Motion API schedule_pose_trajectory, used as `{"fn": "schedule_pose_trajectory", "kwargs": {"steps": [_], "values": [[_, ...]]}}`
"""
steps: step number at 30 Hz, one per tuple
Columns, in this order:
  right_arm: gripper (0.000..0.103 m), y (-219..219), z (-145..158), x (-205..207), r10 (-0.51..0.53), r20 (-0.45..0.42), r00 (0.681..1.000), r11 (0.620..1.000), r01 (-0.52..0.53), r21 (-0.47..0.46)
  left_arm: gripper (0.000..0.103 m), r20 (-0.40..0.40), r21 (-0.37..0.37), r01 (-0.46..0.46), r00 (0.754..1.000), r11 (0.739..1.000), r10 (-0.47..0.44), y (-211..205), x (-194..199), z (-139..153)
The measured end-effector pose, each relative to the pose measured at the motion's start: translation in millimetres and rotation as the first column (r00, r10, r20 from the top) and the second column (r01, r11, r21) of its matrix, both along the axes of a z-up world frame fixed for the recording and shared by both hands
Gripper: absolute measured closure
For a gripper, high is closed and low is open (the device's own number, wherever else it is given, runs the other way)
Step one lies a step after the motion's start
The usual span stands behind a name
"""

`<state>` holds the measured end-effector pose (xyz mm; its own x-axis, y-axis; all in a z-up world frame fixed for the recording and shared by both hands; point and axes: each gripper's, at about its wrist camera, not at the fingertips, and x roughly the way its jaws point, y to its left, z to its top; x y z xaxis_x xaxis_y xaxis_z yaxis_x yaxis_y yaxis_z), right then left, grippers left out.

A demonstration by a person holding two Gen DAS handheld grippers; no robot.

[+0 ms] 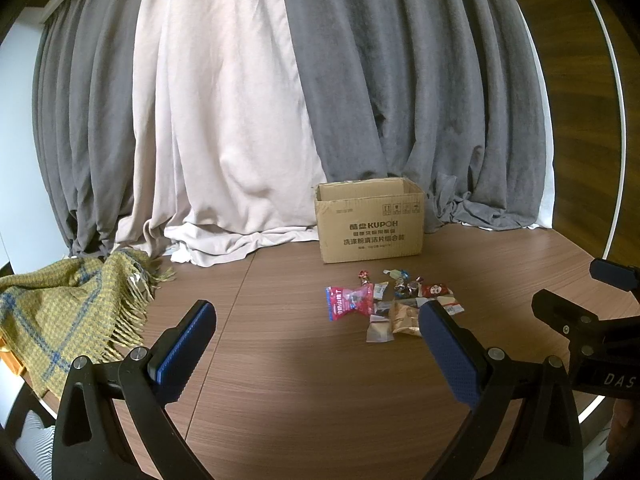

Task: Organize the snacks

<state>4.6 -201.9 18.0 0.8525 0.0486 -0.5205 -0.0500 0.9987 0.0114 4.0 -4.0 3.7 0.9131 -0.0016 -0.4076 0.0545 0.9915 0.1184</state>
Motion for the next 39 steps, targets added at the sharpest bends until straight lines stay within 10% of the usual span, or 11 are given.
{"fn": "schedule_pose_trajectory", "kwargs": {"steps": [23, 39], "values": [[0.001, -0.2, -3.3, 0.2, -0.001, -0.001, 1.000, 1.000, 0.001, 0.006, 0.000, -0.009, 0.001, 0.014, 1.000, 1.000, -0.014, -8.1, 8.4, -0.4], [0.001, -7.1, -33.9, 52.4, -0.038, -0.133, 0.990, 0.999, 0.042, 0.029, 0.001, -0.133, -0.020, 0.235, 0.963, 0.972, -0.236, -26.3, 85.9, -24.2]]}}
